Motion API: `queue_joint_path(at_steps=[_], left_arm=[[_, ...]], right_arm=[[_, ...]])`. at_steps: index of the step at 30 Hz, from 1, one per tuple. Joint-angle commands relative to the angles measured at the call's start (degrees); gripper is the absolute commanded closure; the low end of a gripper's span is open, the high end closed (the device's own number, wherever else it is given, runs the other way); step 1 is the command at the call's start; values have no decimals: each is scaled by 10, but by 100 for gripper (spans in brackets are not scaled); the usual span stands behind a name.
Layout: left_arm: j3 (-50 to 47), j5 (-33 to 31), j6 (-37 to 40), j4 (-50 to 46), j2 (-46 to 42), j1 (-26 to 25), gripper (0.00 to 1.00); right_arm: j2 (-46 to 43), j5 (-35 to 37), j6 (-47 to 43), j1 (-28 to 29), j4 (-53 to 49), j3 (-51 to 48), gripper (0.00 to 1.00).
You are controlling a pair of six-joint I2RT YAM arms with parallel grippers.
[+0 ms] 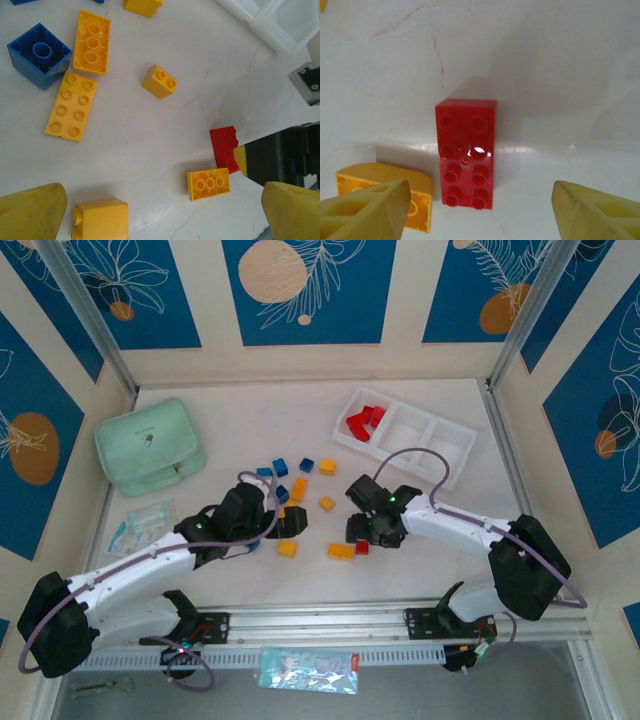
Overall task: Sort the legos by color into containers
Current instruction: Pick up the lego from the bottom-center of the table, then place the lego in the container.
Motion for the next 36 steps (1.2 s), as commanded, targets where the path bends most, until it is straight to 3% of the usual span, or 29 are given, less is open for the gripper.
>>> queue_joint_path(at_steps=[1, 11, 20, 27, 36], left_arm=[[-5, -16, -10, 20, 3, -7, 1], [-4, -22, -7, 23, 13, -7, 1], [2, -23, -2, 25, 19, -7, 1], [19, -29, 13, 15, 16, -5, 1], [79, -37, 64, -7, 32, 10, 1]], right_arm=[[24, 9, 22, 12, 19, 7, 29], [81, 19, -7, 7, 53, 16, 47], [79, 8, -37, -2, 74, 12, 66], [44, 36, -75, -22, 40, 43, 69], [57, 22, -156, -123, 63, 148, 69]])
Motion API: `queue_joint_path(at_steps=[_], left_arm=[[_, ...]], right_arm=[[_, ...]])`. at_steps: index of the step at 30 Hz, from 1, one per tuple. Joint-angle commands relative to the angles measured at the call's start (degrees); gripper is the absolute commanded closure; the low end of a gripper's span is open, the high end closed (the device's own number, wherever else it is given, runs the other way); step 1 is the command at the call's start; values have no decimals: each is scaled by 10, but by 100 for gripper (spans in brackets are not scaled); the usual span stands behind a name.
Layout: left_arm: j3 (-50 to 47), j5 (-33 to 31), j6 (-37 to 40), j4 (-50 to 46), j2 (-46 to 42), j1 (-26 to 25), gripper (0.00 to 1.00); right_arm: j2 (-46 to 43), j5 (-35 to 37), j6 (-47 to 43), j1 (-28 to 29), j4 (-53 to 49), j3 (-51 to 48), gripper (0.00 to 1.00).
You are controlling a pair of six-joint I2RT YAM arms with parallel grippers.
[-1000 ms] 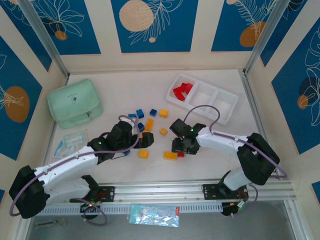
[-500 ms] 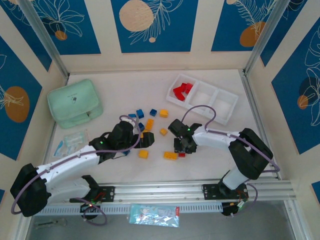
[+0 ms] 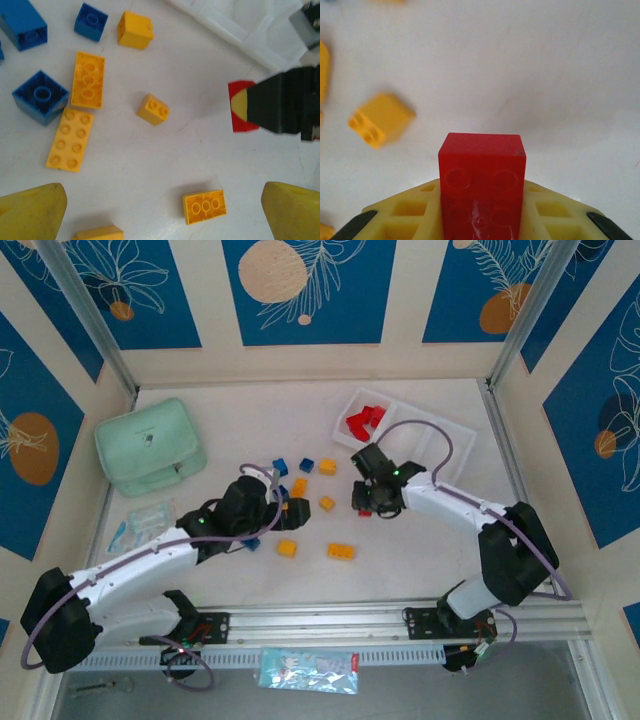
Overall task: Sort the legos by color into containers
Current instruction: Place the lego in the container.
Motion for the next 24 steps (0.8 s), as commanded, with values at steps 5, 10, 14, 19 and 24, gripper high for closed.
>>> queue_joint_path(at_steps=[5, 10, 14, 19, 24], left_arm=[[67, 1, 52, -6, 36, 27, 1], [96, 32, 60, 6, 72, 57, 1], [115, 54, 57, 19, 102, 79, 1], [124, 66, 46, 47, 130, 93, 1], [142, 78, 46, 50, 148, 98, 1]], right_arm=[[85, 3, -74, -79, 23, 144, 69], [181, 11, -108, -114, 28, 269, 69], [268, 10, -124, -141, 23, 379, 68], [373, 20, -140, -165, -8, 506, 67], [430, 17, -150, -178, -43, 594, 52]])
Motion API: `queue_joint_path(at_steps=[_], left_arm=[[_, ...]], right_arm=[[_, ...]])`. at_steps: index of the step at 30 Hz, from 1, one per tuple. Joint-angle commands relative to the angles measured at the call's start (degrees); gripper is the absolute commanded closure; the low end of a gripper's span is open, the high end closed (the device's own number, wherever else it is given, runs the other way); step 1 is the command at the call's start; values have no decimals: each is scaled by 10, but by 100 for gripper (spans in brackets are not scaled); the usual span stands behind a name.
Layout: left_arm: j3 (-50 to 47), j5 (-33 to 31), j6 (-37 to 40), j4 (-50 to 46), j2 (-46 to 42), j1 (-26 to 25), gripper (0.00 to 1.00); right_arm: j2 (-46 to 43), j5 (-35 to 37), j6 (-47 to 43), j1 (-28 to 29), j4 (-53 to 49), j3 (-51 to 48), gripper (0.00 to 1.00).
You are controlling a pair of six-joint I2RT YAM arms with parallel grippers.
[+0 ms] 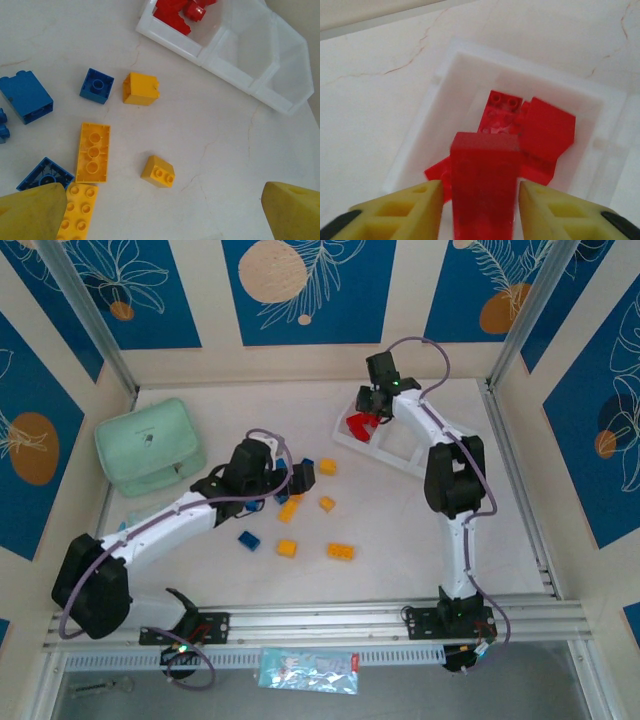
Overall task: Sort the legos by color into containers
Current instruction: Place the lego in the container.
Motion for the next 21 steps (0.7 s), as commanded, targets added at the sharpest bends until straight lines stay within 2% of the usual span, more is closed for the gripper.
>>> queue_joint_path(at_steps=[1, 6, 16, 21], left_arm=[[32, 21, 2, 13, 8, 5, 1], [39, 27, 4, -1, 6, 5, 1], [-1, 62, -18, -14, -44, 5, 1], [-49, 60, -34, -15, -84, 5, 1]], right_arm=[[6, 7, -21, -5, -41, 37, 48], [-54, 3, -42, 8, -22, -8, 43], [-235, -52, -40, 63, 10, -218, 38], [-299, -47, -36, 108, 38, -336, 37]])
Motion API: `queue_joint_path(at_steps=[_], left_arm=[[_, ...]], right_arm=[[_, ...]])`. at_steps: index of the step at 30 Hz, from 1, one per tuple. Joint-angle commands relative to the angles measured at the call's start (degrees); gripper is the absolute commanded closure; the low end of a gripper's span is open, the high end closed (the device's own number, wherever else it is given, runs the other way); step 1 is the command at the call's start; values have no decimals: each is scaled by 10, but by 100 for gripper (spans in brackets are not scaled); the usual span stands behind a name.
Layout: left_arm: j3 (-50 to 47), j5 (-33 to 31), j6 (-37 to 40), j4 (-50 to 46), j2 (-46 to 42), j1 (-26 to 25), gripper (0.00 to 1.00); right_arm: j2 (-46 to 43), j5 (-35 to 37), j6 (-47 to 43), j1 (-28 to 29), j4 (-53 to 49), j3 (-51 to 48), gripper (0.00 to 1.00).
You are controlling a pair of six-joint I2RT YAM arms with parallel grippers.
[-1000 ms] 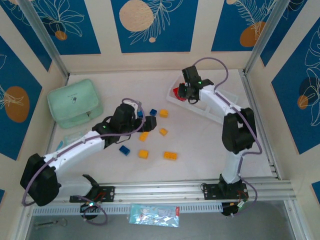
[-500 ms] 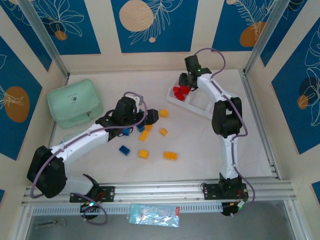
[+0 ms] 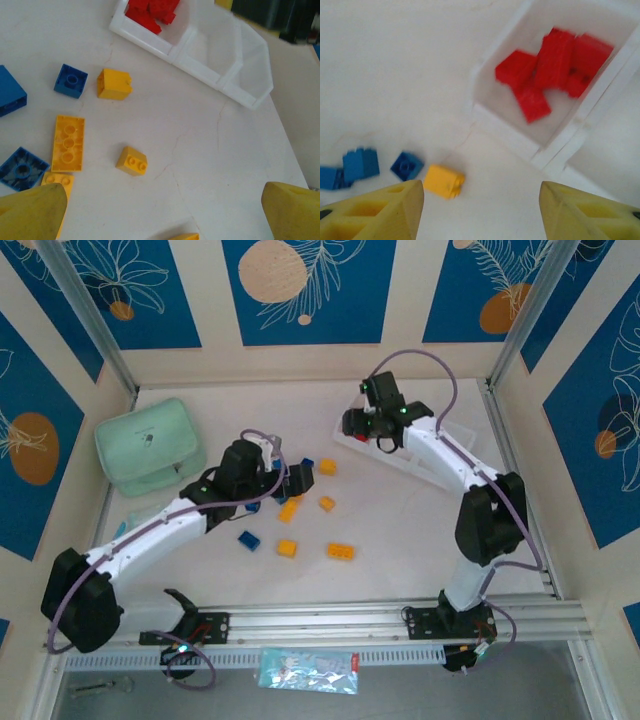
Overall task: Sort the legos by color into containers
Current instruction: Place the lego in the container, then pick up the lego from the center of the table.
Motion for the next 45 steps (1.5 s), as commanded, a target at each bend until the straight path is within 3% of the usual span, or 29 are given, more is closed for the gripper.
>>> queue_joint_path(at_steps=[1, 14, 27, 34, 45], left_arm=[[-32, 13, -17, -9, -29, 4, 1], [-126, -46, -64, -16, -117, 3, 1], [-169, -76, -91, -4, -152, 3, 1], [-169, -81, -87, -12, -159, 3, 1], [-169, -74, -86, 0, -150, 3, 1]], right_arm=[[-21, -28, 1, 25, 9, -61, 37], [-24, -34, -17, 136, 18, -178, 29], [48, -1, -49, 172, 15, -149, 29], [88, 14, -62, 172, 7, -122, 33], [117, 16, -65, 168, 10, -110, 52]])
